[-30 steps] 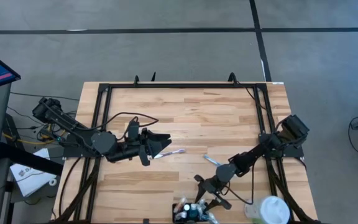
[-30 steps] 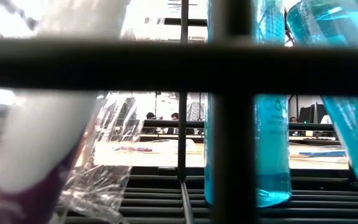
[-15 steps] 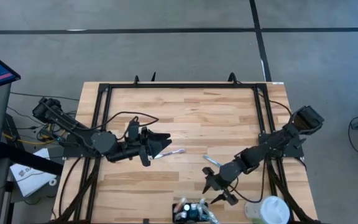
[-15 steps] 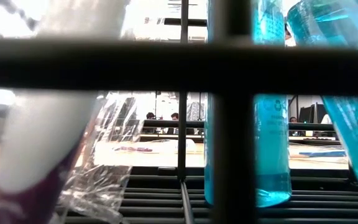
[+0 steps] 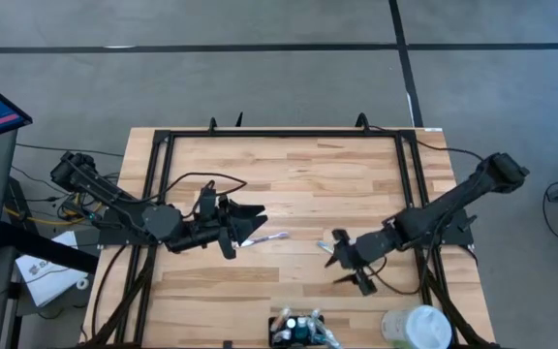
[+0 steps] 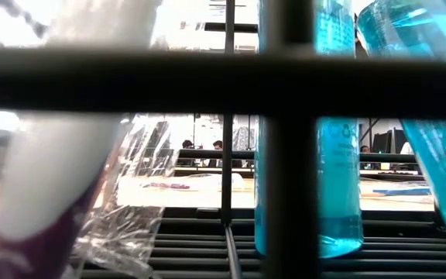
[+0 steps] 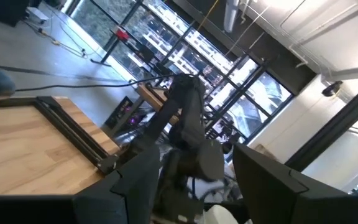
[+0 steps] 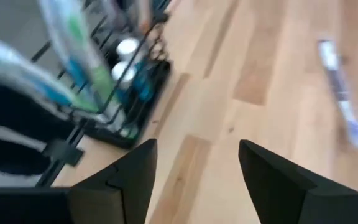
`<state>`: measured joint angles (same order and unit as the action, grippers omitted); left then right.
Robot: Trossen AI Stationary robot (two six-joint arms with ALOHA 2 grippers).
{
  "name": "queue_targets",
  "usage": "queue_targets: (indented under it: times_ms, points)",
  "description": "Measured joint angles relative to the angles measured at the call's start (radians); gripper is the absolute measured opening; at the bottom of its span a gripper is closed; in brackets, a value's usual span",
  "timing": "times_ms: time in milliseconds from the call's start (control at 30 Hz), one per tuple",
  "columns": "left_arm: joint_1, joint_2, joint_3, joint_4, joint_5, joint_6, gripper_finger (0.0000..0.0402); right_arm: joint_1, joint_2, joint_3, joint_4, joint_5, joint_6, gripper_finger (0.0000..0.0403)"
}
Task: Pick & Place toothbrushing station
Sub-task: Put the purple toothbrush into the black mesh organizer
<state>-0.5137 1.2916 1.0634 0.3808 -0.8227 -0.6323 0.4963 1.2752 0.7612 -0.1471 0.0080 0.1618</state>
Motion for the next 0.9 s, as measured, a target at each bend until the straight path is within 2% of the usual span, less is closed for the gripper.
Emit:
queue_targets:
  times_ms: [167, 333, 467, 600, 767, 900]
  points:
    - [0.0, 0.0, 0.0, -0.069, -0.036, -0.011, 0.0197, -0.041, -0.072, 0.0, -0.045, 0.02, 0.079, 0.0188]
    - [0.011, 0.0, 0.0, -0.294, -0.038, -0.161, 0.0167, -0.077, -0.095, 0.0, -0.057, 0.02, 0.177, 0.0124]
    - [0.037, 0.0, 0.0, -0.527, 0.051, -0.304, 0.0134, -0.093, -0.093, 0.0, -0.054, 0.02, 0.221, 0.0062]
    - [0.076, 0.0, 0.0, -0.668, 0.165, -0.338, 0.0105, -0.112, -0.092, 0.001, -0.049, 0.019, 0.259, 0.0008]
    - [0.128, 0.0, 0.0, -0.772, 0.326, -0.289, 0.0068, -0.151, -0.092, 0.029, -0.046, 0.02, 0.347, 0.001]
    - [0.154, 0.0, 0.0, -0.859, 0.393, -0.228, 0.0036, -0.189, -0.092, 0.065, -0.047, 0.026, 0.384, 0.0002]
